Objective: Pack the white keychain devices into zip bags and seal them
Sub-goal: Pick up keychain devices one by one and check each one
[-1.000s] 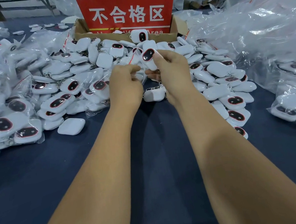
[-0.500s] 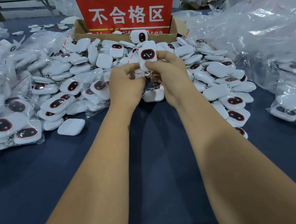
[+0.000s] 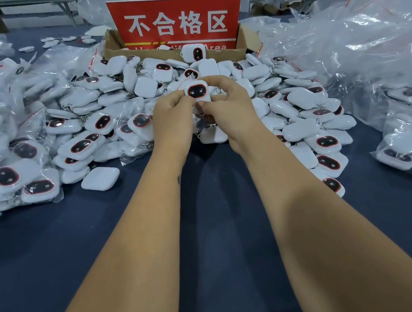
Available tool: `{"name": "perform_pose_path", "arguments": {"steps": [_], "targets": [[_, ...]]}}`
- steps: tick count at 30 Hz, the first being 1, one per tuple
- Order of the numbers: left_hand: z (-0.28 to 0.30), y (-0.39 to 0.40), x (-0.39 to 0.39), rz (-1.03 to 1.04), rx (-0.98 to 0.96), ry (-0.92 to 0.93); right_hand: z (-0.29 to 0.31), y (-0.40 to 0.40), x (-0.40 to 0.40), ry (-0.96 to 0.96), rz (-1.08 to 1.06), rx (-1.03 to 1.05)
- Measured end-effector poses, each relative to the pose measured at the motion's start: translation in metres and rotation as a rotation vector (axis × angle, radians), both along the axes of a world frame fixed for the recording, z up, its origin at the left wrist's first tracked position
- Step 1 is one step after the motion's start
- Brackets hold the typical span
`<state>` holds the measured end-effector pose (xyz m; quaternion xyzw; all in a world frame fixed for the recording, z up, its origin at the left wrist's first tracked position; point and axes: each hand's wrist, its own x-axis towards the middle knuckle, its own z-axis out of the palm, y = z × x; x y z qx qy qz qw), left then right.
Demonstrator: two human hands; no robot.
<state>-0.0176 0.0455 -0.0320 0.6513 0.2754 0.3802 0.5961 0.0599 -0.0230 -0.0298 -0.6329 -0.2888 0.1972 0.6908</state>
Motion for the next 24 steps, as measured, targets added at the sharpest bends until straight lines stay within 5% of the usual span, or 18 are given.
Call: {"name": "perform_pose_path", "arguments": {"steps": [24], "targets": [[-0.0013, 0.0020, 0.0025, -0.015, 0.002, 0.020, 0.0006, 0.0041, -0.0024, 0.041, -0.003, -0.031]]}}
